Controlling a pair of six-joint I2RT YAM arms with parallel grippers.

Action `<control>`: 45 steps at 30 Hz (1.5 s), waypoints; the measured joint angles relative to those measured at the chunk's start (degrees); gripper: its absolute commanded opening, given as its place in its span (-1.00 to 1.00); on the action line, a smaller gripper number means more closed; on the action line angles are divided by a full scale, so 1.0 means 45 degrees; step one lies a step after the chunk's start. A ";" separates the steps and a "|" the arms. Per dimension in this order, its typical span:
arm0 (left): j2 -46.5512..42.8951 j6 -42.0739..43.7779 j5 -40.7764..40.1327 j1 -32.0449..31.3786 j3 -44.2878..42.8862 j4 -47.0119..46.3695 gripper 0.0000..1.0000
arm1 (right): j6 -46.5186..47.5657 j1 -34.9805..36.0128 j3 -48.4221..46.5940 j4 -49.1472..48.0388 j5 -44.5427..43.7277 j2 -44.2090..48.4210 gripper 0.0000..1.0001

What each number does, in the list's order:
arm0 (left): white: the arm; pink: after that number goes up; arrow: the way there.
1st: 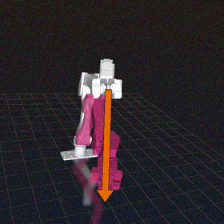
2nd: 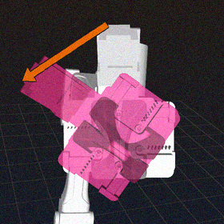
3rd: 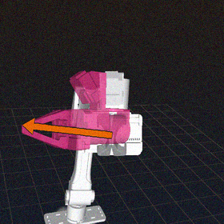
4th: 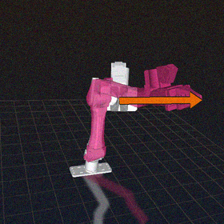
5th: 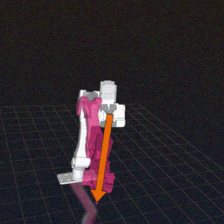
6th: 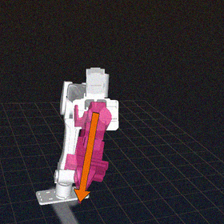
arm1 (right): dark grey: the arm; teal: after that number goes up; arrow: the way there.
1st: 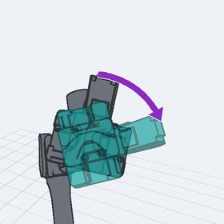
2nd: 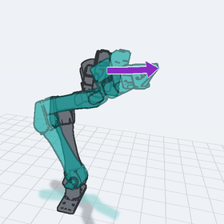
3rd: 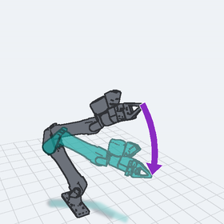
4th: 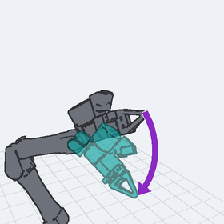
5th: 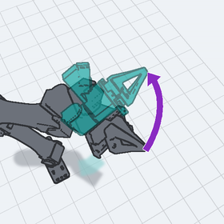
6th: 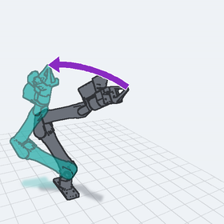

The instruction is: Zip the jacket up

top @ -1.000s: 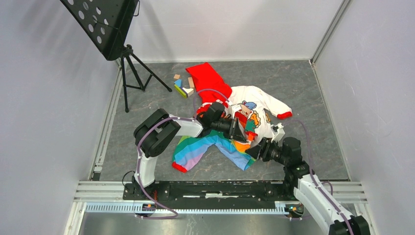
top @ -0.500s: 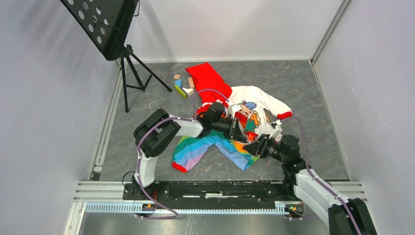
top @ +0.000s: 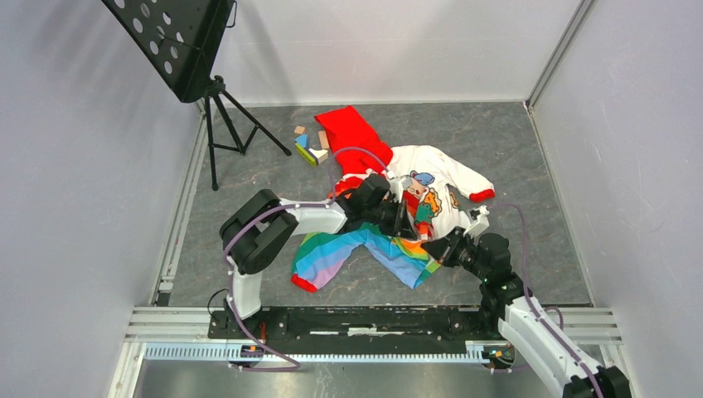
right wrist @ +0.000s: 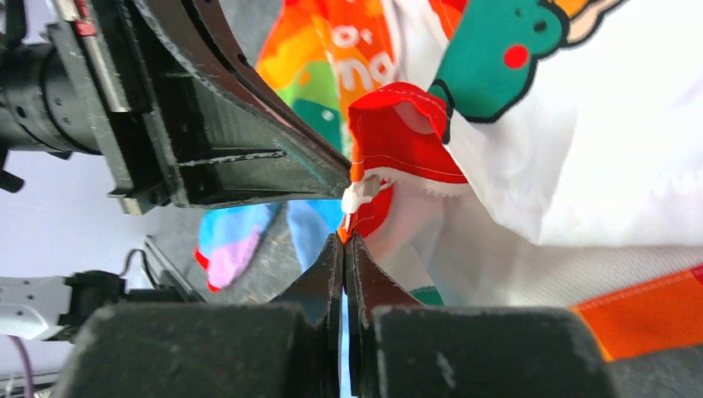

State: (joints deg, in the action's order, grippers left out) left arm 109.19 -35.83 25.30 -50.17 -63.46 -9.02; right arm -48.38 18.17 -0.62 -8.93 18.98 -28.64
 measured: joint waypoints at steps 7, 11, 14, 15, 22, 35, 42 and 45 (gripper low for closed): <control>-0.0821 0.0981 -0.2351 -0.0102 -0.0466 0.2021 -0.95 | -0.0641 0.0000 0.0000 0.0010 -0.0384 0.1122 -0.99; -0.0869 0.1739 -0.4303 -0.0194 -0.0850 0.3507 -0.96 | -0.0583 0.0000 0.0000 0.0933 -0.0923 0.2540 -0.99; -0.0937 0.2268 -0.5897 -0.0194 -0.1248 0.4405 -0.95 | -0.0418 0.0000 0.0000 0.2589 -0.1724 0.3531 -0.99; -0.0937 0.2414 -0.6305 -0.0185 -0.1404 0.4614 -0.95 | -0.0393 0.0000 -0.0019 0.2861 -0.2021 0.3808 -0.99; 0.0170 0.3551 -0.9753 0.0306 -0.4041 0.6144 -0.95 | -0.0423 0.0000 -0.0209 0.3526 -0.3317 0.5081 -0.99; 0.2555 0.5984 -1.2366 0.2574 -0.6373 0.6698 -0.95 | -0.0665 0.0015 -0.0287 0.3823 -0.4260 0.6217 -0.99; 0.3186 0.6625 -1.2274 0.2875 -0.8189 0.7485 -0.20 | -0.0301 0.0010 -0.0423 0.4061 -0.4838 0.6246 0.11; 0.3104 0.6460 -1.1774 0.2841 -0.9219 0.8412 0.15 | 0.0525 0.0010 -0.1248 0.6139 -0.5523 0.6207 0.52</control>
State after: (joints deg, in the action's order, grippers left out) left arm 123.15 -6.76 -27.68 -37.39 -104.95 28.84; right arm -46.02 18.22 -6.24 18.70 -5.87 -0.71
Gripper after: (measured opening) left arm 0.434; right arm 0.582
